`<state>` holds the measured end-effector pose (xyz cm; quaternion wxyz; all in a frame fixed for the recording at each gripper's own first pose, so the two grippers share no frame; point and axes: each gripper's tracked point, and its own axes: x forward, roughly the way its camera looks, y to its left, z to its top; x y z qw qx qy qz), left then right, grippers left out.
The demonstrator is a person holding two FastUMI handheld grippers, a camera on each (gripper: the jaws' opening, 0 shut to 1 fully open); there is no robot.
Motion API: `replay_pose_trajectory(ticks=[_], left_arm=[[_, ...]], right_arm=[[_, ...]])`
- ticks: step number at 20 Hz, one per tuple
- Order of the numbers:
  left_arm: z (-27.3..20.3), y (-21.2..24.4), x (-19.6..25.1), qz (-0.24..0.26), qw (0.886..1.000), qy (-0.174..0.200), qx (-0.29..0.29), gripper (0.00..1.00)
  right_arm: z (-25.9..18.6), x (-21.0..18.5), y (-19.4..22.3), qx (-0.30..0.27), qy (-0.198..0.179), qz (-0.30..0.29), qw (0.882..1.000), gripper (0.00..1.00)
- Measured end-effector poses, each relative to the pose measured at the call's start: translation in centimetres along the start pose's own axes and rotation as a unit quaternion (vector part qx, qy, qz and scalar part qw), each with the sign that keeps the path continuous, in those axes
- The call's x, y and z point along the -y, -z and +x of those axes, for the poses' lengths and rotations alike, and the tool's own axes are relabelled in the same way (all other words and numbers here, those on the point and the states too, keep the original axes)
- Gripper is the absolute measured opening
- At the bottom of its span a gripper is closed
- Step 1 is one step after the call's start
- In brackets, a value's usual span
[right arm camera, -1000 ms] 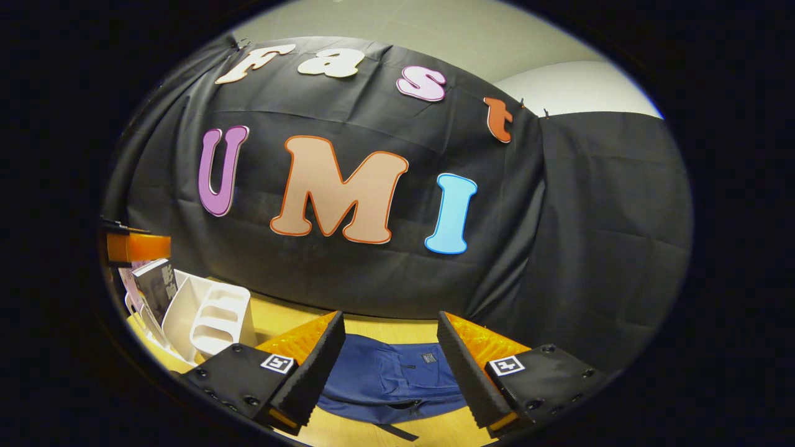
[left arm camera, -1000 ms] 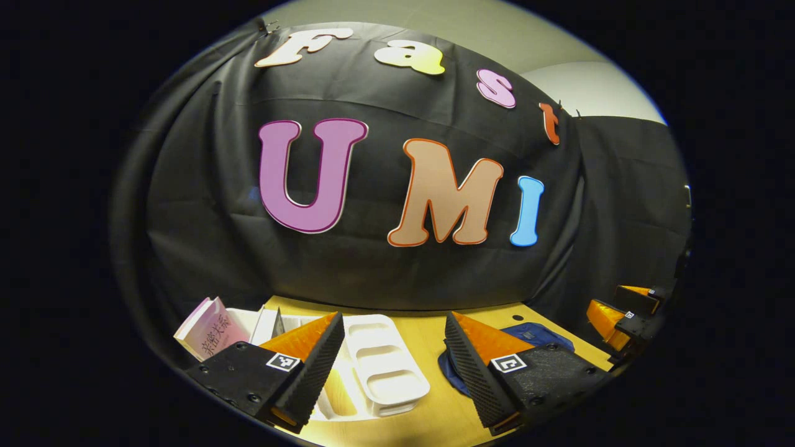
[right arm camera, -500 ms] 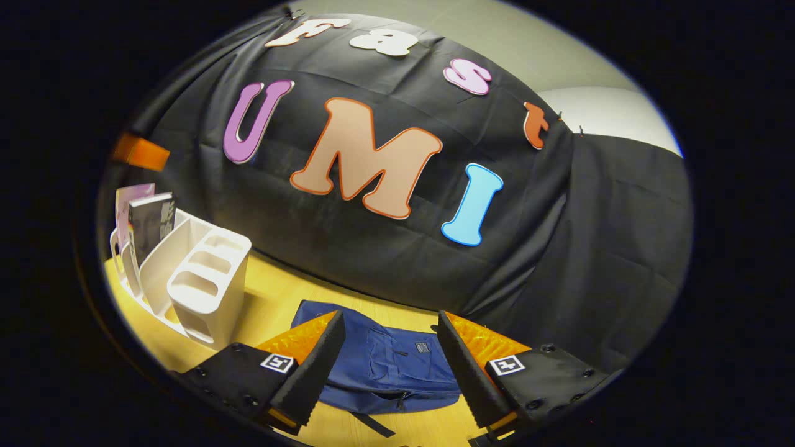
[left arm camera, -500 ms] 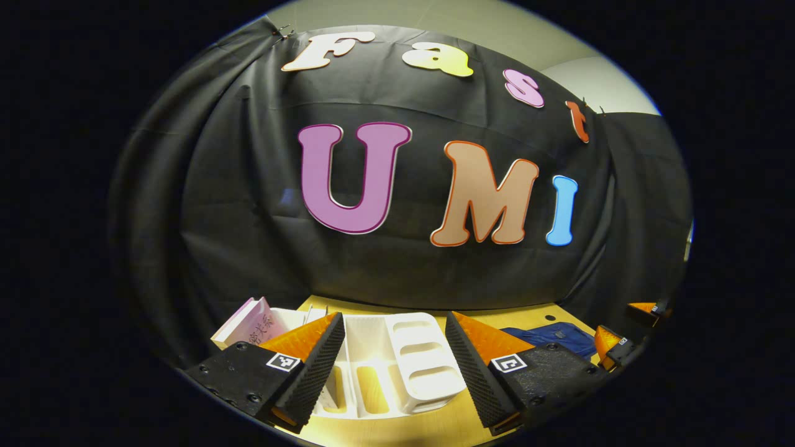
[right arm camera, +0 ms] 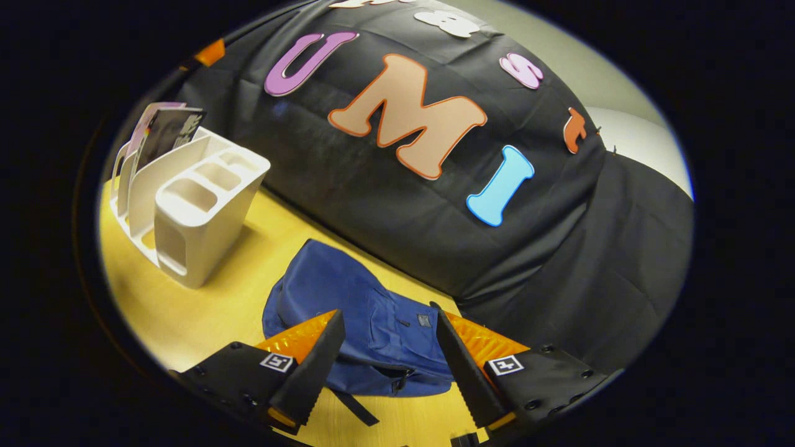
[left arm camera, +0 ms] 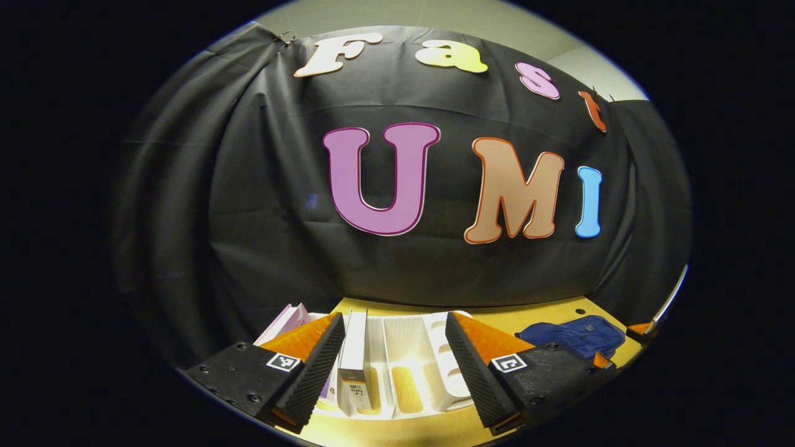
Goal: Open the schoolbag, grab two books from the bookshelf and put them into the schoolbag.
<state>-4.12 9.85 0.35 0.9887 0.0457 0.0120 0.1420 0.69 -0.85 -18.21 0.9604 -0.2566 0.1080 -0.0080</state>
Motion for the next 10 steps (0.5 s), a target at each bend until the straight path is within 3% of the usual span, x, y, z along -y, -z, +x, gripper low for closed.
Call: replay_pose_trajectory(ticks=[10], left_arm=[[0.0,0.7,-0.9,-0.006,1.000,-0.001,-0.011,0.94]], right_arm=[[1.8,-2.6,5.6,-0.026,0.004,-0.088,0.996,0.97]])
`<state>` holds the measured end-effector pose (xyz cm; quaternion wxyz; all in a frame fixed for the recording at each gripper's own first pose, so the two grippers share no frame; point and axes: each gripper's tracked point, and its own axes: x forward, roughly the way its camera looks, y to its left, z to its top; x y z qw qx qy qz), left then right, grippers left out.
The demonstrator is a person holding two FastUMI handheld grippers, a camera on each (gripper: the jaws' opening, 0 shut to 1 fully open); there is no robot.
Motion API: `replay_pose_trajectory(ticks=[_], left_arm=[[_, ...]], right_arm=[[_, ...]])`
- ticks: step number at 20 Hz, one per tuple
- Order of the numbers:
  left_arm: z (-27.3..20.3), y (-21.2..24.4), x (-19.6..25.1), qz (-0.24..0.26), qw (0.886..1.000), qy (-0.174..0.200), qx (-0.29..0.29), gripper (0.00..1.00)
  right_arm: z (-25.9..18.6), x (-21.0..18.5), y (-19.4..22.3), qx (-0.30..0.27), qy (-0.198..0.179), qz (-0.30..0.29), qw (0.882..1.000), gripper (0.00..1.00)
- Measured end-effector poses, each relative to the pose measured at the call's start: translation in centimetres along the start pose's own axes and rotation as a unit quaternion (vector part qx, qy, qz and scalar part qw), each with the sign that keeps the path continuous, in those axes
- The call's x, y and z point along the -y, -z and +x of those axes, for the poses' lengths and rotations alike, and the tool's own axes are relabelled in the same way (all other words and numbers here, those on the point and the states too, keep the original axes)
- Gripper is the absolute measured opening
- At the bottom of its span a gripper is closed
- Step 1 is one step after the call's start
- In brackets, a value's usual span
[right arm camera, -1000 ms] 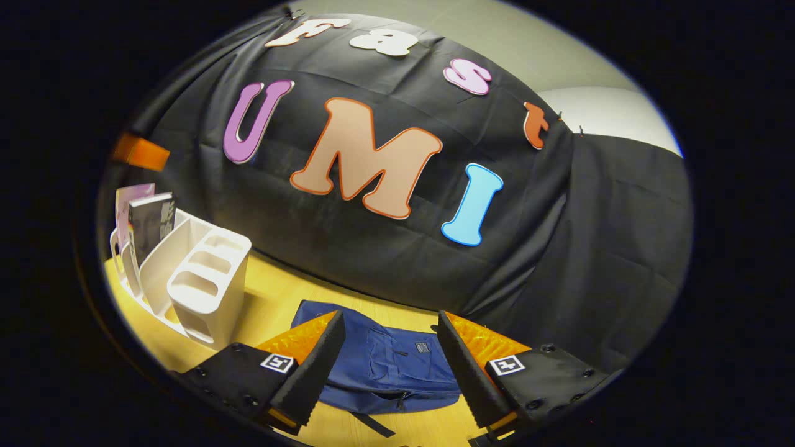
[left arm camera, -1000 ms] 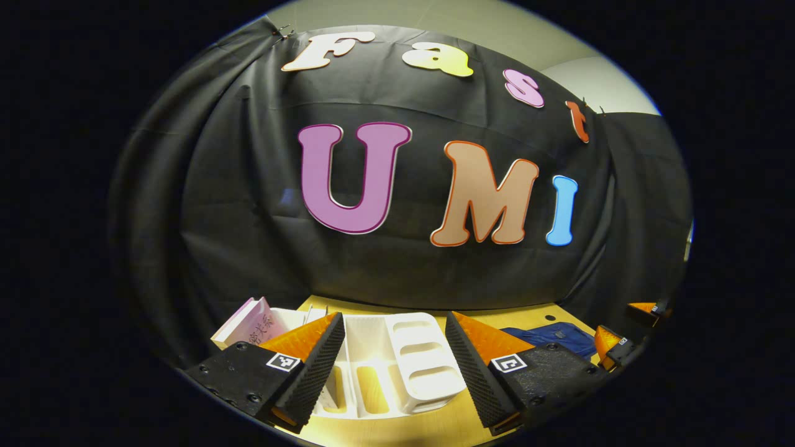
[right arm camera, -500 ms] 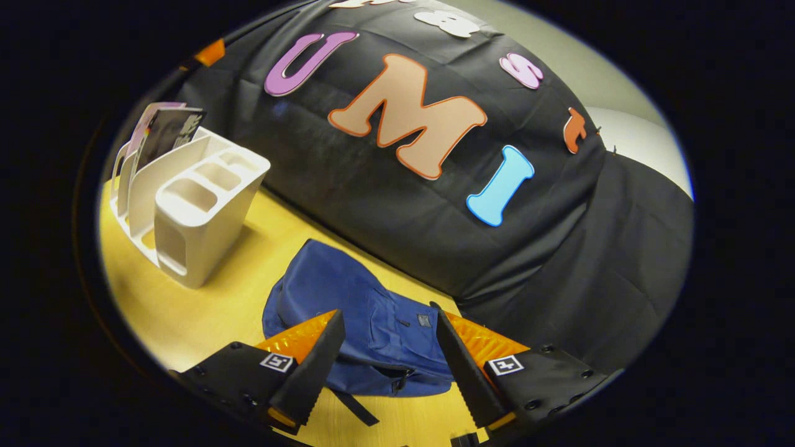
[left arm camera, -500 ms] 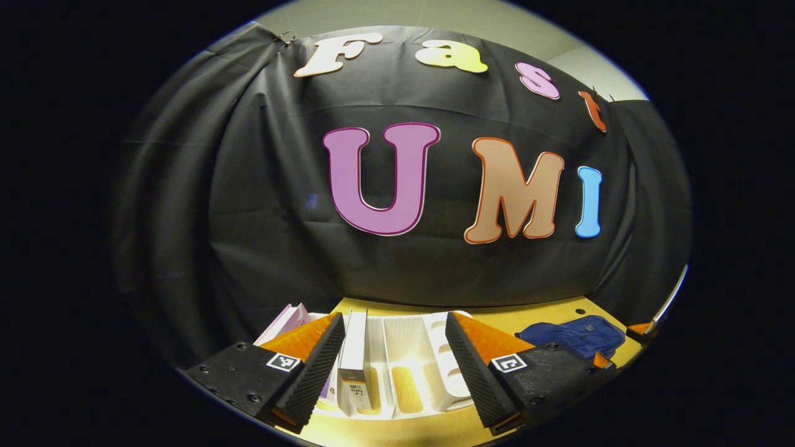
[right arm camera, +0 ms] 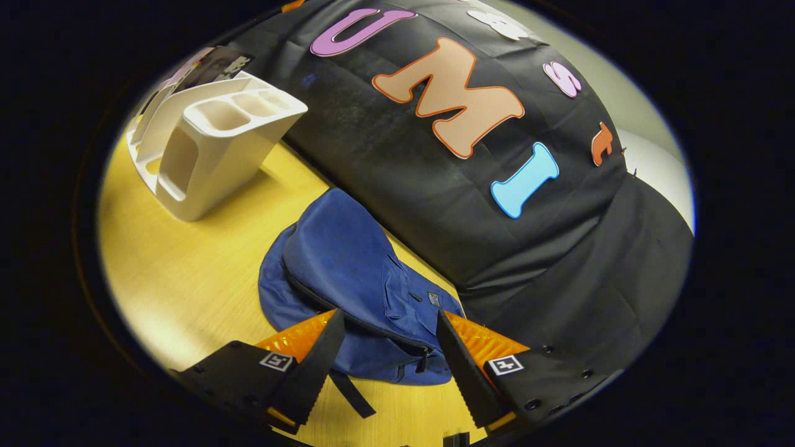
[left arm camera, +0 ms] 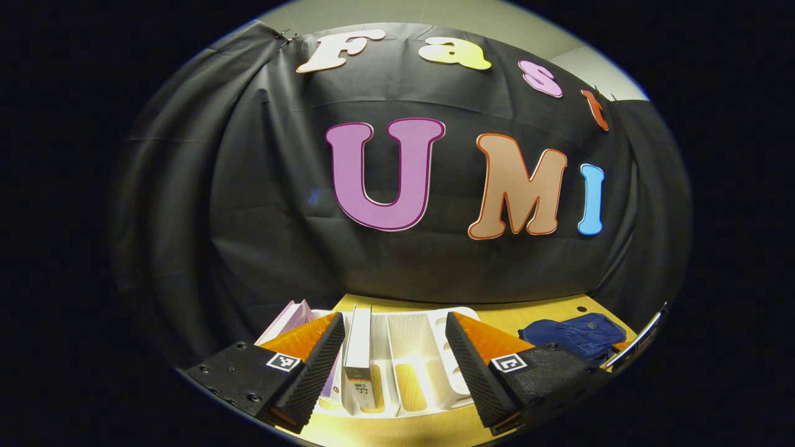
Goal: Open the schoolbag, grab two books from the bookshelf and put them into the schoolbag.
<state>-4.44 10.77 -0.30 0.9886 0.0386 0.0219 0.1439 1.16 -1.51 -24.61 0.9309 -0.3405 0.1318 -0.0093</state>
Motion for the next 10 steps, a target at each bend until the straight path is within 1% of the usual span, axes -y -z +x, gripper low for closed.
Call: replay_pose_trajectory(ticks=[4,5,6,9,10], left_arm=[[0.0,0.8,-1.0,-0.005,1.000,-0.009,-0.011,0.95],[-0.1,0.8,-1.3,-0.004,1.000,-0.009,-0.012,0.95],[-0.1,0.9,-1.4,-0.002,1.000,-0.010,-0.014,0.95],[0.2,1.1,-2.0,0.002,1.000,-0.012,-0.018,0.95],[0.3,1.3,-2.2,0.001,1.000,-0.012,-0.020,0.95]], right_arm=[[1.1,-0.9,0.9,-0.004,-0.003,-0.033,0.999,0.97],[1.3,-1.0,1.1,-0.003,-0.002,-0.042,0.999,1.00],[1.5,-1.2,1.1,-0.002,-0.002,-0.052,0.999,0.97],[2.1,-1.6,1.6,-0.003,0.001,-0.081,0.997,0.97],[2.3,-1.7,1.6,-0.003,0.002,-0.087,0.996,1.00]])
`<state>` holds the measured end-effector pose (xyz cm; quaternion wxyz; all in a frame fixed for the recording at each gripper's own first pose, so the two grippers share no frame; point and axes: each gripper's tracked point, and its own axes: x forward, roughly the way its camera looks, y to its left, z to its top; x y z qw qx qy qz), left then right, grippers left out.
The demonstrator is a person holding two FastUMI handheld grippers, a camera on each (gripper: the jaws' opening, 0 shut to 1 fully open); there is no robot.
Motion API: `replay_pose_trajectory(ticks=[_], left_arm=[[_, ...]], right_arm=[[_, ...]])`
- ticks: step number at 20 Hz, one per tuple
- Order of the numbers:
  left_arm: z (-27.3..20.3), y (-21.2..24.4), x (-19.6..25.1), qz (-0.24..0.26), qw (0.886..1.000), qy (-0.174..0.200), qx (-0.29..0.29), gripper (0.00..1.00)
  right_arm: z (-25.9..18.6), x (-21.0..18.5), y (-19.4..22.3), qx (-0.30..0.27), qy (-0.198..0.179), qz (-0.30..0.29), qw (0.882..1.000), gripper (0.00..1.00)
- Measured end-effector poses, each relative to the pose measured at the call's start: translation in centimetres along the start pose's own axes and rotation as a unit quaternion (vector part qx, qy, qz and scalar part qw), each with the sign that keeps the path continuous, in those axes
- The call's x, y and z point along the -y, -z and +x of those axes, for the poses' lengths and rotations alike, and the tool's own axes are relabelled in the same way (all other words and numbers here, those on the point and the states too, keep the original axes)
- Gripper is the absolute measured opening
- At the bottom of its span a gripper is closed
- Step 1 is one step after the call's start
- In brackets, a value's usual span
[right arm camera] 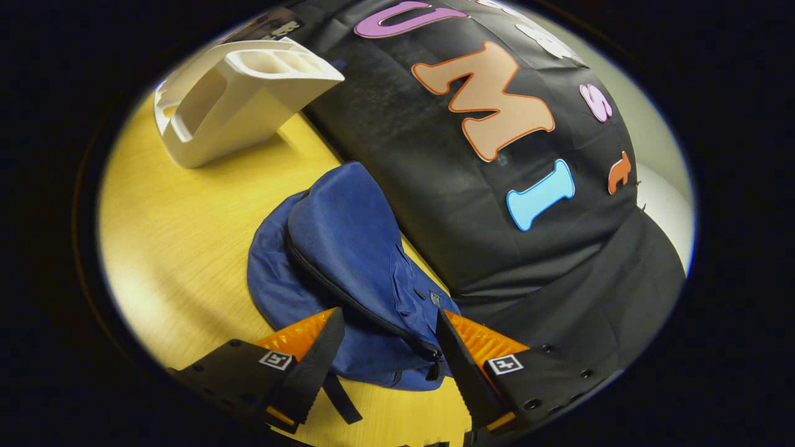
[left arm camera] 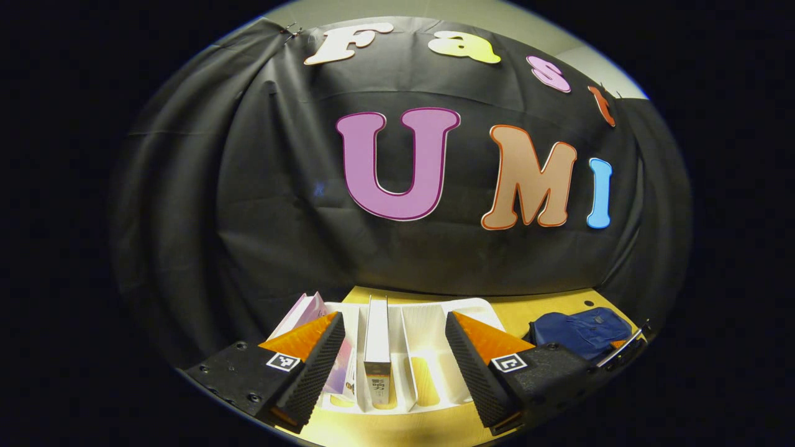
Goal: Open the schoolbag, grab two books from the bookshelf and put them into the schoolbag.
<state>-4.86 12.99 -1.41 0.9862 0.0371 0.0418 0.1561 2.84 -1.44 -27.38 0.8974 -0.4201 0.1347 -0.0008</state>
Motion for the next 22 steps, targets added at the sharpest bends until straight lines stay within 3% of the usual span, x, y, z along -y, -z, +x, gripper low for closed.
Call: replay_pose_trajectory(ticks=[14,22], left_arm=[[0.5,0.5,-0.8,0.006,1.000,0.004,-0.009,0.95],[0.7,0.5,0.0,0.016,1.000,0.008,-0.009,0.95]], right_arm=[[2.3,2.3,-3.2,0.031,0.033,-0.002,0.999,0.97],[3.8,3.4,-4.4,0.034,0.031,0.022,0.999,0.96]])
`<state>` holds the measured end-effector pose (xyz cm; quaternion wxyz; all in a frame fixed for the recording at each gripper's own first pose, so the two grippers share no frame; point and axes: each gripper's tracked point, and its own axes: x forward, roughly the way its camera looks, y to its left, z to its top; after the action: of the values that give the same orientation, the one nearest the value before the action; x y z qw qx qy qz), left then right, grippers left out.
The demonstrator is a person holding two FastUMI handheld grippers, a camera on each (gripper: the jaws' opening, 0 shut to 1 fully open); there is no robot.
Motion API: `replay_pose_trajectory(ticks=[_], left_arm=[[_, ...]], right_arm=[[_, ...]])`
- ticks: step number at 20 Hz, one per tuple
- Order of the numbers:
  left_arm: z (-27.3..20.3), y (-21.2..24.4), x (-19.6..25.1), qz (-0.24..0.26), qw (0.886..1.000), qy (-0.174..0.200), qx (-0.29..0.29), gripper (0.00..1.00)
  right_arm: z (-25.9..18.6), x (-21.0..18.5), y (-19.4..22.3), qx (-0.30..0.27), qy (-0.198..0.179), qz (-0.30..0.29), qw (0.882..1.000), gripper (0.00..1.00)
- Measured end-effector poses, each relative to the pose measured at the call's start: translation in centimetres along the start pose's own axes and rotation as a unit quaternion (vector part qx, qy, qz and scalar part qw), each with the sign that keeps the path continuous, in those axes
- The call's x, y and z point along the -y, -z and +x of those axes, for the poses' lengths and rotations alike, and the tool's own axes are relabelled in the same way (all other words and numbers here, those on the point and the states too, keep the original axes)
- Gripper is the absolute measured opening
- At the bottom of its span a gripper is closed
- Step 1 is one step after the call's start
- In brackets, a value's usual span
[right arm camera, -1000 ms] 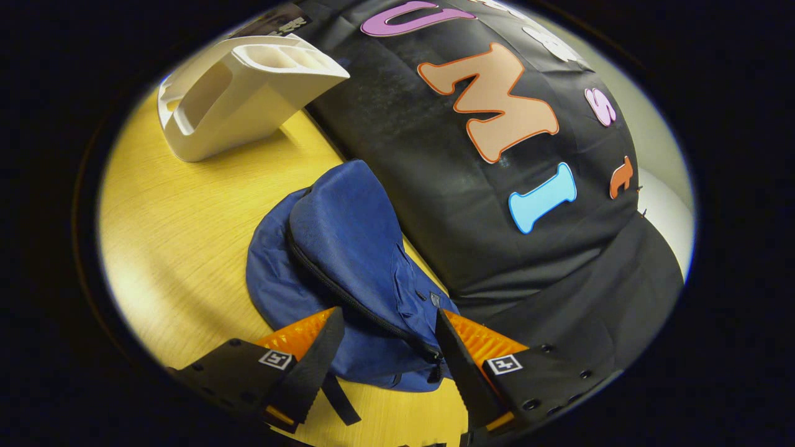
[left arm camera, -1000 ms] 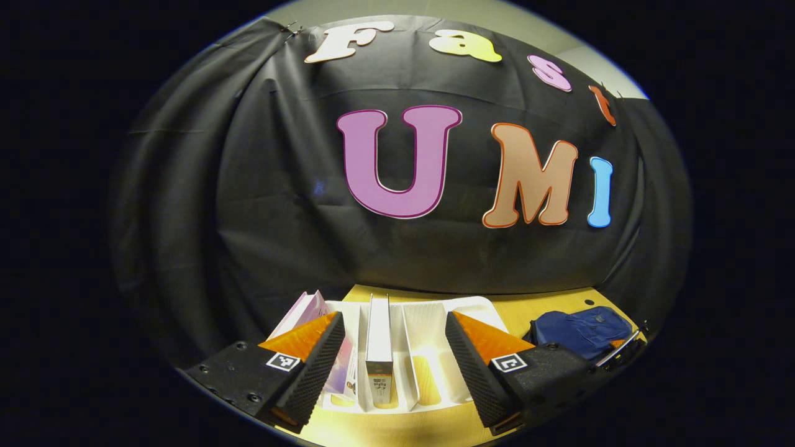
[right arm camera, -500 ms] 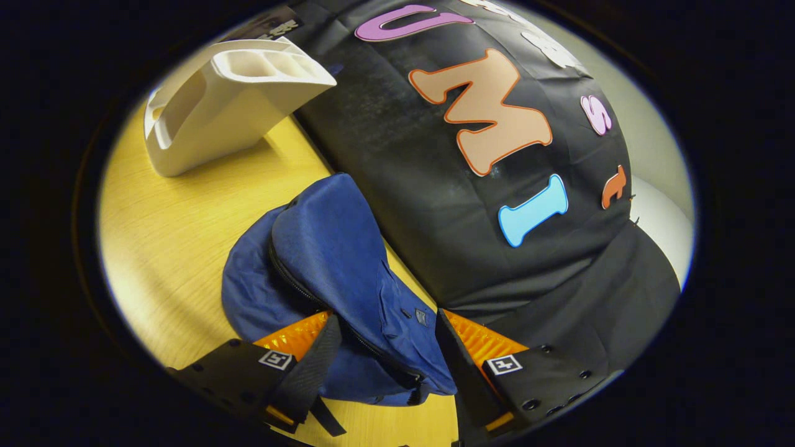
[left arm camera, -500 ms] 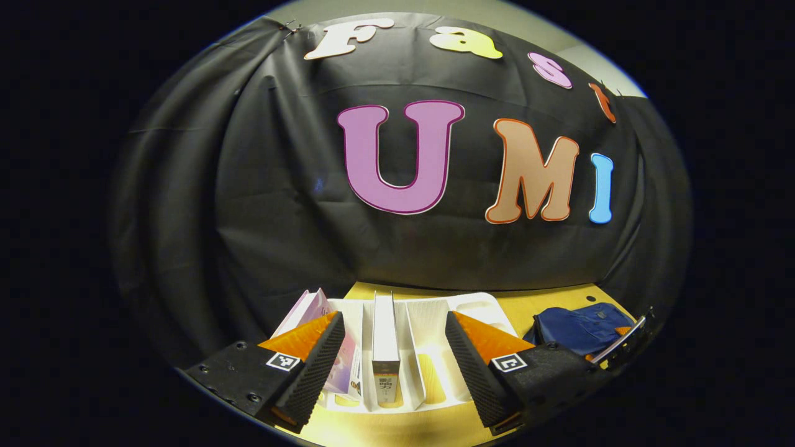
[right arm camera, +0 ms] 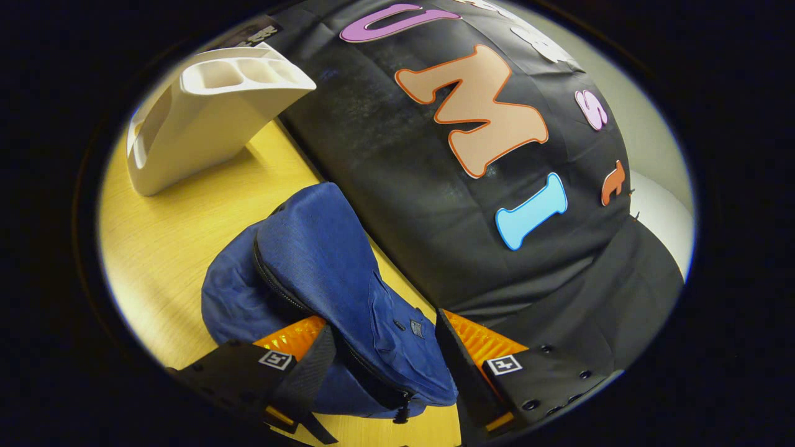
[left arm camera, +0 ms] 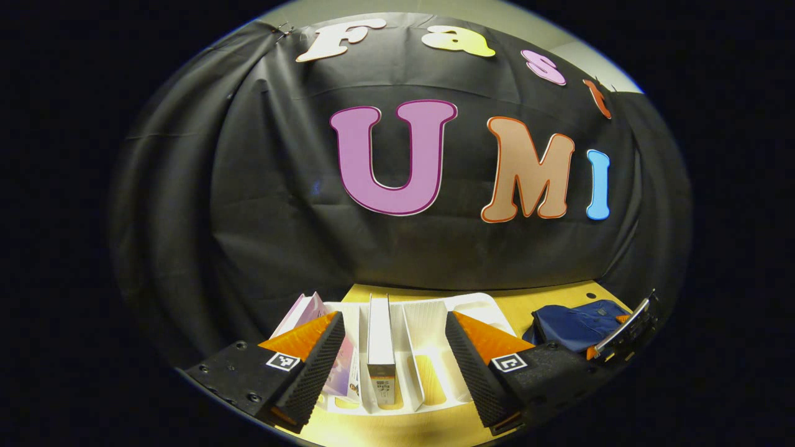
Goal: Open the schoolbag, grab two books from the bookshelf and put them into the schoolbag.
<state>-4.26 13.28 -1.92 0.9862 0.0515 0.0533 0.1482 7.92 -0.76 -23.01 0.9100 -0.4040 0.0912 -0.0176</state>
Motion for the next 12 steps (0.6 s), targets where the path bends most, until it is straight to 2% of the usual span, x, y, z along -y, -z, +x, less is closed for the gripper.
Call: replay_pose_trajectory(ticks=[5,12], left_arm=[[0.3,0.3,0.3,-0.008,1.000,0.000,-0.005,0.95],[0.1,0.0,0.6,-0.003,1.000,0.001,-0.002,0.95]], right_arm=[[0.1,1.3,-0.9,0.007,0.009,0.013,1.000,0.97],[2.2,-0.5,-1.0,0.017,-0.008,-0.009,1.000,0.97]])
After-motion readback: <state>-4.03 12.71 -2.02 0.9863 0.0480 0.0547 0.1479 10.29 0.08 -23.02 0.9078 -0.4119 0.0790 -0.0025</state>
